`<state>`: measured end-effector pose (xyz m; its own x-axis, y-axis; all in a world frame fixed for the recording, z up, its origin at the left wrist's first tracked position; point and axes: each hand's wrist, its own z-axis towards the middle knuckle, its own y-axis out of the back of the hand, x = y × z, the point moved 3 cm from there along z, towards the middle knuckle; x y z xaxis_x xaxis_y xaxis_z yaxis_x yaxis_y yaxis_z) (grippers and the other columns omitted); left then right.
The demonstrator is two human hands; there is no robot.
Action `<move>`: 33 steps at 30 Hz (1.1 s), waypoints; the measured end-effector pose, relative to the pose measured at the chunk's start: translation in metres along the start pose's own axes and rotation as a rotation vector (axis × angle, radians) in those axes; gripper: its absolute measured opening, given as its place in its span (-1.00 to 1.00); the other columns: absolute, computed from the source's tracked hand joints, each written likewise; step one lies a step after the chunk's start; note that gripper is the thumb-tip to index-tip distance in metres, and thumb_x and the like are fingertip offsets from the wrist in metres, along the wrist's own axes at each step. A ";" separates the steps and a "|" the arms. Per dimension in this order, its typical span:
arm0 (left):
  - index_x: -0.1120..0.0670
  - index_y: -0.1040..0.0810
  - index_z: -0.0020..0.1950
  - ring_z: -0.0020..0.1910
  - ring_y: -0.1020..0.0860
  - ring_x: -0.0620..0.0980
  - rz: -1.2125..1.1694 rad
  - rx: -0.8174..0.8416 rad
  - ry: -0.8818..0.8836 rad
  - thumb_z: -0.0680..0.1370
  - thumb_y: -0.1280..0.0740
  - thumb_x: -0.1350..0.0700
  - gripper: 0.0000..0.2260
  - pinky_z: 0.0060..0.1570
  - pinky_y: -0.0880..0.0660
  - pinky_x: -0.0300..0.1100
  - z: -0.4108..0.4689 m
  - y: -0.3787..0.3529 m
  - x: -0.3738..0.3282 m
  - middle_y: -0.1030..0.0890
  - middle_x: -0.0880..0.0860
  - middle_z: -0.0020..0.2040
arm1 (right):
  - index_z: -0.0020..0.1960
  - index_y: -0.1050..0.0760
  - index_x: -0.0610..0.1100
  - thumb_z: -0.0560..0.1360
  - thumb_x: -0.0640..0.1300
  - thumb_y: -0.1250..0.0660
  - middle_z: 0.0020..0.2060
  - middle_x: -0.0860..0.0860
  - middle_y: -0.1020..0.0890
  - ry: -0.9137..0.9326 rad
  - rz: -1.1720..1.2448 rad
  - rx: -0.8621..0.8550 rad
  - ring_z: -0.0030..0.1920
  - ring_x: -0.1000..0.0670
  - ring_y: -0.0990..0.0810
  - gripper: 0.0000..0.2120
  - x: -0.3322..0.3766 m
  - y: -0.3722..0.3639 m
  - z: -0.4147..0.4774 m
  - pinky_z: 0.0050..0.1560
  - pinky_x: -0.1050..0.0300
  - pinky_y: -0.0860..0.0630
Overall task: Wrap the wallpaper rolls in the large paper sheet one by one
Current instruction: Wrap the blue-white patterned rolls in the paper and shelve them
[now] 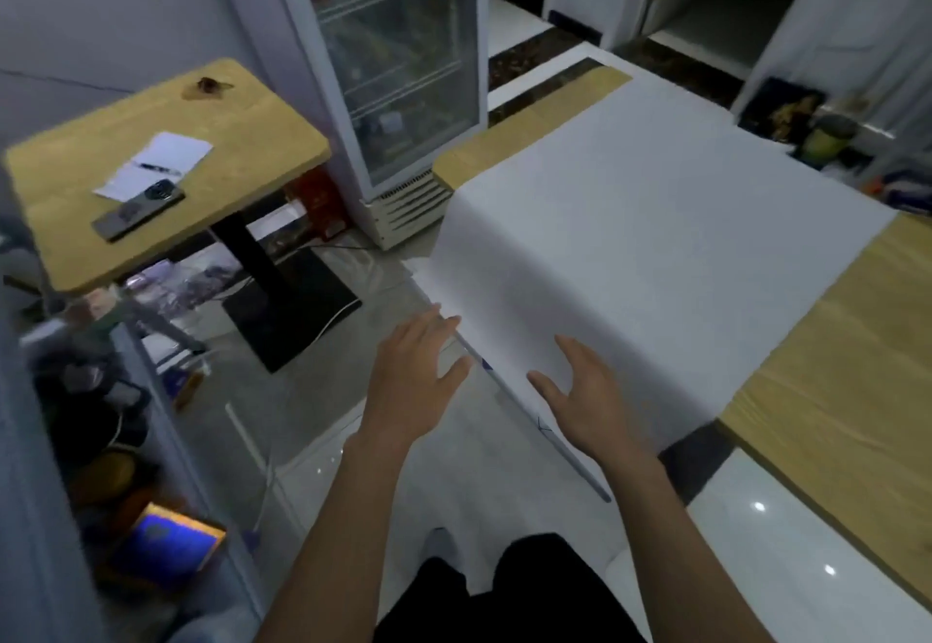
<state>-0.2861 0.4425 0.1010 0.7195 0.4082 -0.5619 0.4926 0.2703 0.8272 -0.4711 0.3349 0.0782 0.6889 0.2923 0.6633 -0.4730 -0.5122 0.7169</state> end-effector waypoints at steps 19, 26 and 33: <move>-0.01 -0.32 0.47 0.52 -0.10 -0.01 0.127 0.421 -0.328 0.59 -0.24 -0.10 -0.53 0.46 -0.09 -0.05 0.127 -0.068 0.028 -0.21 0.01 0.53 | 0.49 -0.24 -0.15 0.56 0.12 -0.26 0.45 -0.10 -0.33 -0.445 0.133 -0.130 0.45 -0.12 -0.28 -0.39 -0.040 -0.058 0.044 0.43 0.01 -0.21; -0.01 -0.27 0.50 0.52 -0.10 0.02 0.184 0.675 -0.465 0.59 -0.24 -0.09 -0.51 0.46 -0.03 -0.09 0.168 -0.109 0.061 -0.20 0.06 0.54 | 0.49 -0.25 -0.14 0.56 0.11 -0.27 0.45 -0.08 -0.35 -0.564 0.026 -0.118 0.44 -0.10 -0.29 -0.40 -0.043 -0.099 0.074 0.44 0.00 -0.21; -0.02 -0.27 0.50 0.49 -0.17 0.03 0.306 0.816 -0.591 0.58 -0.26 -0.07 -0.50 0.43 -0.08 -0.06 0.186 -0.149 0.103 -0.23 0.05 0.53 | 0.49 -0.24 -0.09 0.56 0.11 -0.26 0.44 -0.06 -0.35 -0.623 -0.074 -0.002 0.43 -0.09 -0.30 -0.42 -0.046 -0.154 0.099 0.41 0.00 -0.24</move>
<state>-0.1948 0.2821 -0.0816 0.8851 -0.1894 -0.4252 0.2719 -0.5310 0.8025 -0.3759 0.3207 -0.0840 0.9104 -0.1990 0.3628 -0.4124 -0.5073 0.7567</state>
